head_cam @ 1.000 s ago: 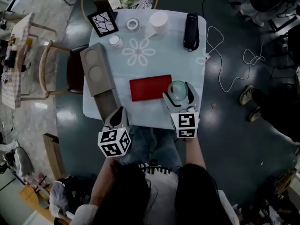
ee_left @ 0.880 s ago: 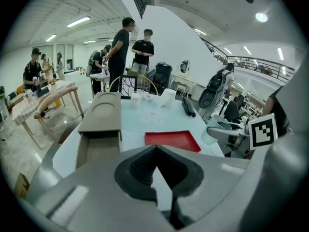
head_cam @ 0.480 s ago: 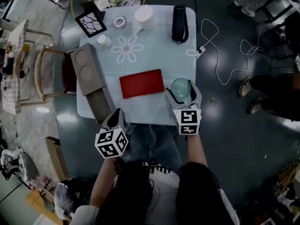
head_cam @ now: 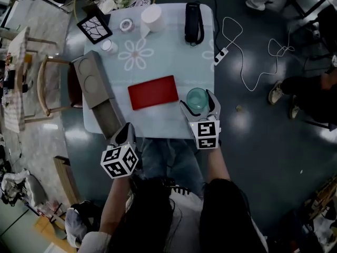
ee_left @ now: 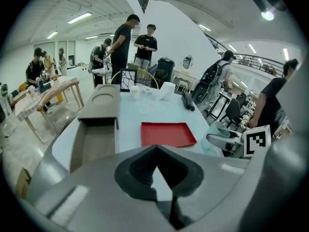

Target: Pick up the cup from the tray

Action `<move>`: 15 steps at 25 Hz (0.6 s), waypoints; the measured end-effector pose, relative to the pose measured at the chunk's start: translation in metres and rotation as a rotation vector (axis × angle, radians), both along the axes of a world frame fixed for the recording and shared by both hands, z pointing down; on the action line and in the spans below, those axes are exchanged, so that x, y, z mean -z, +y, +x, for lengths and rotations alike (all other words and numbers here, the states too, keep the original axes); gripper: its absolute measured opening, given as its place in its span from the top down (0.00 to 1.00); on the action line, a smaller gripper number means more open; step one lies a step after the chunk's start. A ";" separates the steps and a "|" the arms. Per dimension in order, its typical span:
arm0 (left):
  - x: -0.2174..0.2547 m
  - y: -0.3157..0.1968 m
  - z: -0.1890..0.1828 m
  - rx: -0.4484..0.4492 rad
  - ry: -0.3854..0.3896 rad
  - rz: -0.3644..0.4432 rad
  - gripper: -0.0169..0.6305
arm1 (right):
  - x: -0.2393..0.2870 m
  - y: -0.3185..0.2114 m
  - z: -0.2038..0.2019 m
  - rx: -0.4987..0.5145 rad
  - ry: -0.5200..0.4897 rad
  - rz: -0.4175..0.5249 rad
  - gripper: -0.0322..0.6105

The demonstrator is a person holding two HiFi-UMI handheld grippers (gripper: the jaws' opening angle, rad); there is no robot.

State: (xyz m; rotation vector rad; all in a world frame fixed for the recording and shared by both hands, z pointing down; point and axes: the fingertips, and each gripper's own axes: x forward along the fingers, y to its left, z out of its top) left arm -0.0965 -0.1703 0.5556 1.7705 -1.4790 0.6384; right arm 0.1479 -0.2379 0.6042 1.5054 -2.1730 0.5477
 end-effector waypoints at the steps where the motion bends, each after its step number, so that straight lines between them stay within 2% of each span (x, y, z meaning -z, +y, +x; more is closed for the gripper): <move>1: 0.002 0.000 0.004 -0.017 0.008 0.007 0.97 | -0.001 0.000 0.000 -0.002 -0.013 -0.004 0.23; 4: 0.004 0.002 0.012 -0.039 0.014 0.016 0.97 | 0.002 0.002 0.000 -0.001 -0.039 -0.007 0.16; 7: 0.005 0.003 0.015 -0.037 0.009 0.022 0.97 | 0.018 0.004 0.001 0.001 -0.049 0.028 0.16; 10: 0.010 0.003 0.015 -0.046 0.002 0.036 0.97 | 0.041 0.005 0.002 0.008 -0.086 0.048 0.25; 14: 0.022 0.001 0.018 -0.041 0.004 0.074 0.97 | 0.072 0.007 0.006 0.003 -0.050 0.096 0.31; 15: 0.027 0.000 0.019 -0.036 0.008 0.088 0.97 | 0.077 0.008 0.007 -0.006 -0.039 0.108 0.35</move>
